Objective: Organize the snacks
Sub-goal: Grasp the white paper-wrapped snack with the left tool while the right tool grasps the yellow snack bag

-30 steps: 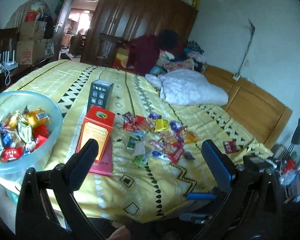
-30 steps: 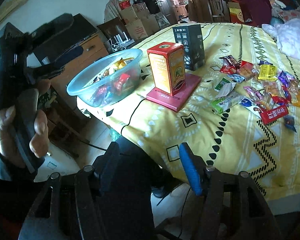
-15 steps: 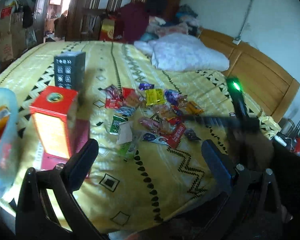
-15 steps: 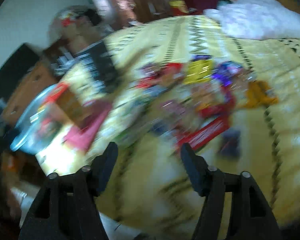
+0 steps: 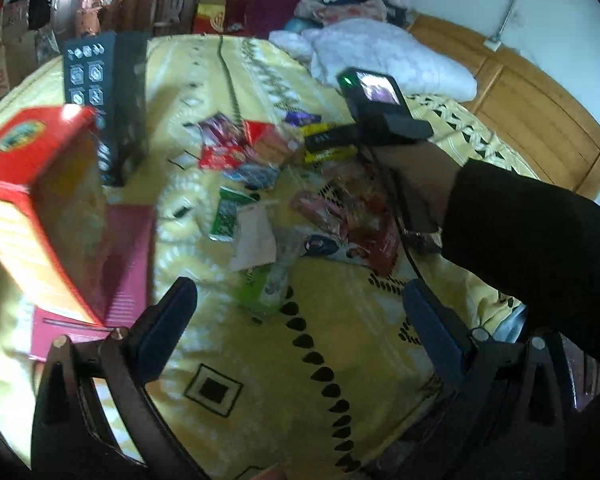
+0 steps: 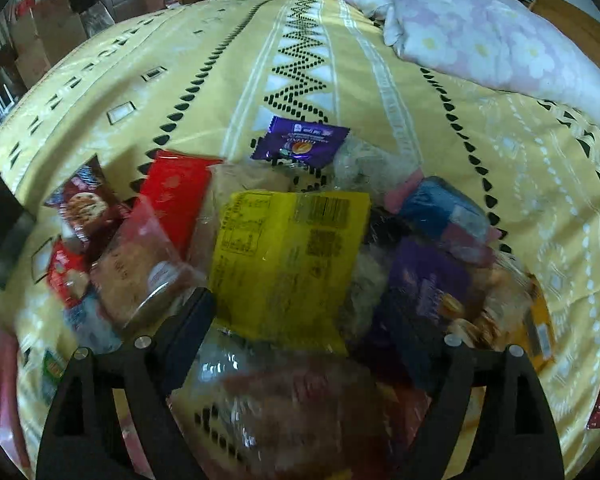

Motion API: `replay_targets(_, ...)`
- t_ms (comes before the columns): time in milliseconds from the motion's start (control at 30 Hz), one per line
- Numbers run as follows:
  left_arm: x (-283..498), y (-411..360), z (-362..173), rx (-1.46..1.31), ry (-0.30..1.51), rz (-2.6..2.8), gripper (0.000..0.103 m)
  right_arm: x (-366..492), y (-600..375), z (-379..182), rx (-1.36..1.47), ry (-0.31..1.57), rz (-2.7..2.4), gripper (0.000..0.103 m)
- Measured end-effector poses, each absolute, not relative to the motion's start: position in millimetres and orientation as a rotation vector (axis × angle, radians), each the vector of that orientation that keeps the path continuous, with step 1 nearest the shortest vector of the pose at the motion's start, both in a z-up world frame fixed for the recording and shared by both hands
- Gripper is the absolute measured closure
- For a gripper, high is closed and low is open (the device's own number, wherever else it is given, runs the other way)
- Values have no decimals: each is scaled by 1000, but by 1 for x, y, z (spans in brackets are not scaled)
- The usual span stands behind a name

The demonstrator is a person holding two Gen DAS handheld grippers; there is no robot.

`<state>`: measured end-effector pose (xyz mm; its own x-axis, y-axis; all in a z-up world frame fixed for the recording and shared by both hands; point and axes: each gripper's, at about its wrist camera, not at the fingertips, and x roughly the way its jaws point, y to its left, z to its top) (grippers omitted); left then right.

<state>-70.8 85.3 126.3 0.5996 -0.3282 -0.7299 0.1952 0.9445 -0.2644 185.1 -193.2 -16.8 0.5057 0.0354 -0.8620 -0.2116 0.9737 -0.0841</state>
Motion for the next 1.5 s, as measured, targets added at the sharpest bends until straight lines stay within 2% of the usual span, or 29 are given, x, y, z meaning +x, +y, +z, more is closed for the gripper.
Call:
replay_targets(33,-69,83,124,-162,886,-307,0,186,-190,-17,-205,1018,165,18)
replay_targets(67,-69,82,123,-164,891,-310,0,185,-188,-17,-221,1010,180,30)
replay_targets(100,-68,80,122,-168,894,-316,0,184,-187,-15,-233,998,191,31)
replay_targets(300,-59,78,108,-185,923,-306,0,150,-205,27,-132,904,338,33)
replay_targets(433,-35,79,93,-211,938,-270,1,80,-238,69,-50,838,489,33)
replay_targets(533,-12,81,86,-257,939,-244,2,36,-277,60,27,902,511,33)
replay_targets(733,29,96,64,-350,963,-153,6,-8,-334,8,73,1054,446,32)
replay_targets(867,45,96,46,-386,1002,-143,20,-15,-338,-15,72,1105,434,32)
replay_targets(933,46,92,40,-385,1023,-142,43,-15,-338,-17,82,1096,432,32)
replay_targets(1033,40,87,40,-360,1029,-150,51,-17,-337,-12,67,1070,416,28)
replay_targets(1067,39,88,40,-359,1026,-152,60,-17,-337,-12,66,1069,416,26)
replay_targets(1233,29,86,50,-322,989,-138,65,-23,-340,-11,45,1061,399,25)
replay_targets(1500,11,82,82,-236,913,-122,66,-22,-336,-22,33,1081,387,23)
